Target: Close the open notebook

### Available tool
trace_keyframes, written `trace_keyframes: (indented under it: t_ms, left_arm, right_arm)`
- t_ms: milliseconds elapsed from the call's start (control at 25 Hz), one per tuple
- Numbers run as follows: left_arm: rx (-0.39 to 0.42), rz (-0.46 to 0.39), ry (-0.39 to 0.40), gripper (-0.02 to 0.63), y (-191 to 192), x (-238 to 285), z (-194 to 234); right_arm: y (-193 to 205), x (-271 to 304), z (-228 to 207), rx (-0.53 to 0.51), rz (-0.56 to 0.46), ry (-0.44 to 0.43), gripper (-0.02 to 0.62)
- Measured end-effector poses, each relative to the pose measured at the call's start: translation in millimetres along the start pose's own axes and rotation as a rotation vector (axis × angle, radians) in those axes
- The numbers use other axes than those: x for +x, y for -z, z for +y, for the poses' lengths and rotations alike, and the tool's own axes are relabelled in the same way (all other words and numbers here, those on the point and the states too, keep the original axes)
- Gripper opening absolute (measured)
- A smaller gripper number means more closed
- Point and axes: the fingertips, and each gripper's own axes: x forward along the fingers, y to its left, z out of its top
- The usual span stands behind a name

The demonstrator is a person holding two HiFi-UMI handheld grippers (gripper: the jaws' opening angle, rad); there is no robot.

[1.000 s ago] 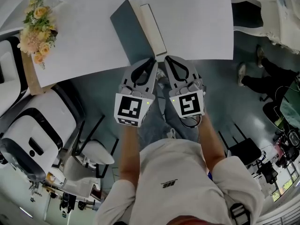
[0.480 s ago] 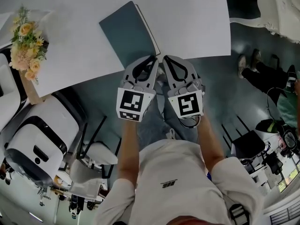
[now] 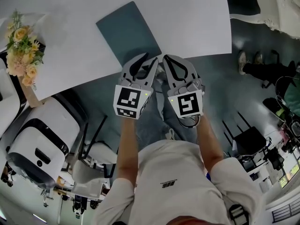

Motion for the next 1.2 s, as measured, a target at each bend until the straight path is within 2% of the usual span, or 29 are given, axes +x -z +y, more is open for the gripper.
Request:
trace_keyframes:
  t_ms: [240,560,760,1200]
  left_arm:
    - [0.026,-0.010,-0.029,0.000,-1.5,-5.3,4.1]
    - [0.042,-0.071,-0.144,0.000,-18.8,-33.4,15.6]
    - [0.032,-0.081,-0.184,0.000,-21.4,-52.6,19.9]
    - [0.019,-0.111,-0.231,0.000,-33.0,-80.9,27.8]
  right_arm:
    - [-3.8,1.4,1.9,0.025,-0.021,-0.003,-0.005]
    - [-26.8,-6.5,-2.7,0.138,-0.085,-0.049,-0.006]
    - [-39.6,-13.0,1.1,0.092,-0.089,-0.074,-0.006]
    - [-61.1,-16.3,17.8,0.059,-0.115,-0.104,-0.006]
